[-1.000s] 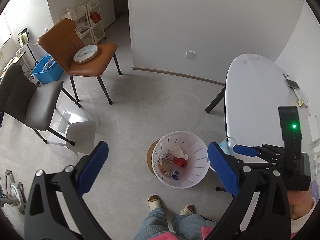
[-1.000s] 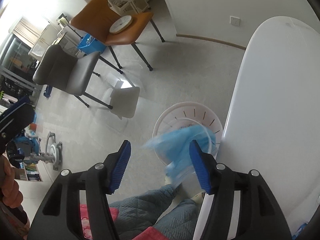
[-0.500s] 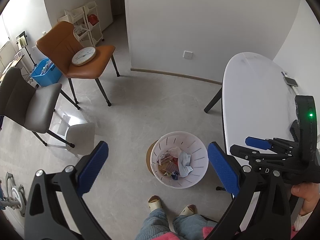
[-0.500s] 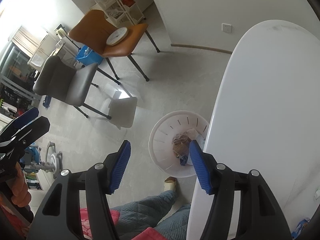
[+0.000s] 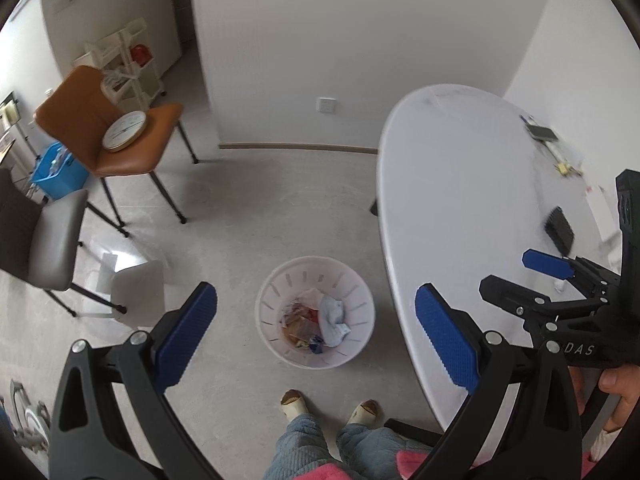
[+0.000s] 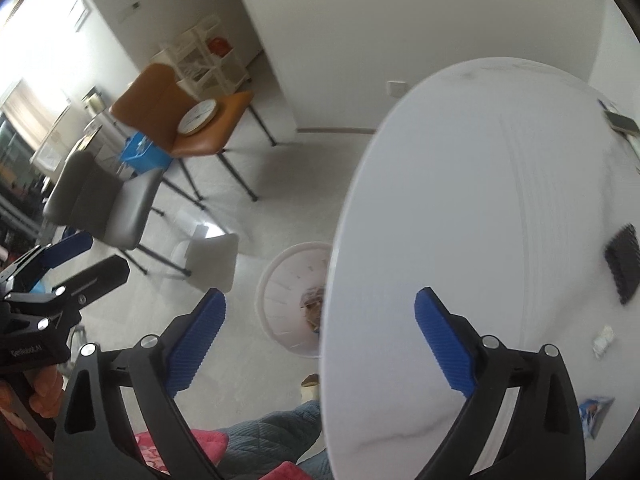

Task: Collect trash
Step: 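Move both open grippers back over the table toward the white tissue, then close the right gripper on the crumpled white tissue while left gripper approaches the blue box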

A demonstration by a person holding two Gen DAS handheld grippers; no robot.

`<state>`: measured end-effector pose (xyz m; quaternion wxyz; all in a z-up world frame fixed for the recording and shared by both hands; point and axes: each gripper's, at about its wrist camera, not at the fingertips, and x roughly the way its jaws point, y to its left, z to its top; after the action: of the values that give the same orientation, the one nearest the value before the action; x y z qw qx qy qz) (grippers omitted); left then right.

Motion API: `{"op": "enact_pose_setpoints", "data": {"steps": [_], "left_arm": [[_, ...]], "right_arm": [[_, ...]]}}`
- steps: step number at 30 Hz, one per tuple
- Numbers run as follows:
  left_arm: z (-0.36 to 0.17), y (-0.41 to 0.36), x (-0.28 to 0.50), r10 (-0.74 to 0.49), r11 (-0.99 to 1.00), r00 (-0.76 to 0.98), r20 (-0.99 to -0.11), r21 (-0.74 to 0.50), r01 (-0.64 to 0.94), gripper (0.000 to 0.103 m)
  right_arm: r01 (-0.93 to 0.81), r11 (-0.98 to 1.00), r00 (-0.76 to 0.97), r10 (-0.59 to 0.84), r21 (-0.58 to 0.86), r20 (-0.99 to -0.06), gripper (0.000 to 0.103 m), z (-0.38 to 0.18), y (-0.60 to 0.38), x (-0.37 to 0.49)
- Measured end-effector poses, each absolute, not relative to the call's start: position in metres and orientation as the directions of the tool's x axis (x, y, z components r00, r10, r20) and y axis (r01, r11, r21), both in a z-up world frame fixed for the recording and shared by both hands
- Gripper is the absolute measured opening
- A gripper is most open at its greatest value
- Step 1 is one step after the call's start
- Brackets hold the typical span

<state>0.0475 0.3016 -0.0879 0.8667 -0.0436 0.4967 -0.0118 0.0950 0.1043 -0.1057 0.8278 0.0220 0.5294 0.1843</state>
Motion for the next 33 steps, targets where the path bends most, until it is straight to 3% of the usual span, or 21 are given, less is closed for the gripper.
{"op": "enact_pose_setpoints", "data": {"steps": [10,17,24,28,32,33], "left_arm": [[-0.102,0.178,0.043,-0.222,0.964,0.448,-0.866,-0.127,0.233,0.095],[-0.113,0.111,0.027,-0.25,0.937,0.411,-0.877,-0.112,0.331,0.095],[-0.128,0.065,0.017,-0.255,0.93,0.376,-0.891,-0.12,0.347,0.095],[-0.137,0.046,0.015,-0.242,0.932,0.357,-0.902,-0.115,0.343,0.095],[-0.141,0.028,0.014,-0.23,0.932,0.351,-0.908,-0.101,0.348,0.095],[-0.143,0.023,0.014,-0.221,0.931,0.35,-0.91,-0.09,0.353,0.095]], "right_arm": [[-0.062,0.985,0.445,0.169,0.158,-0.88,0.096,-0.117,-0.02,0.075],[0.056,0.992,0.455,0.074,0.111,-0.887,0.096,-0.146,-0.112,0.07],[0.112,0.989,0.356,0.048,0.094,-0.933,0.063,-0.21,-0.192,0.088],[0.101,0.989,0.311,0.072,0.108,-0.948,0.055,-0.236,-0.216,0.1],[0.058,0.991,0.282,0.103,0.123,-0.954,0.03,-0.251,-0.222,0.109],[0.046,0.992,0.29,0.099,0.117,-0.952,0.017,-0.25,-0.221,0.11]]}}
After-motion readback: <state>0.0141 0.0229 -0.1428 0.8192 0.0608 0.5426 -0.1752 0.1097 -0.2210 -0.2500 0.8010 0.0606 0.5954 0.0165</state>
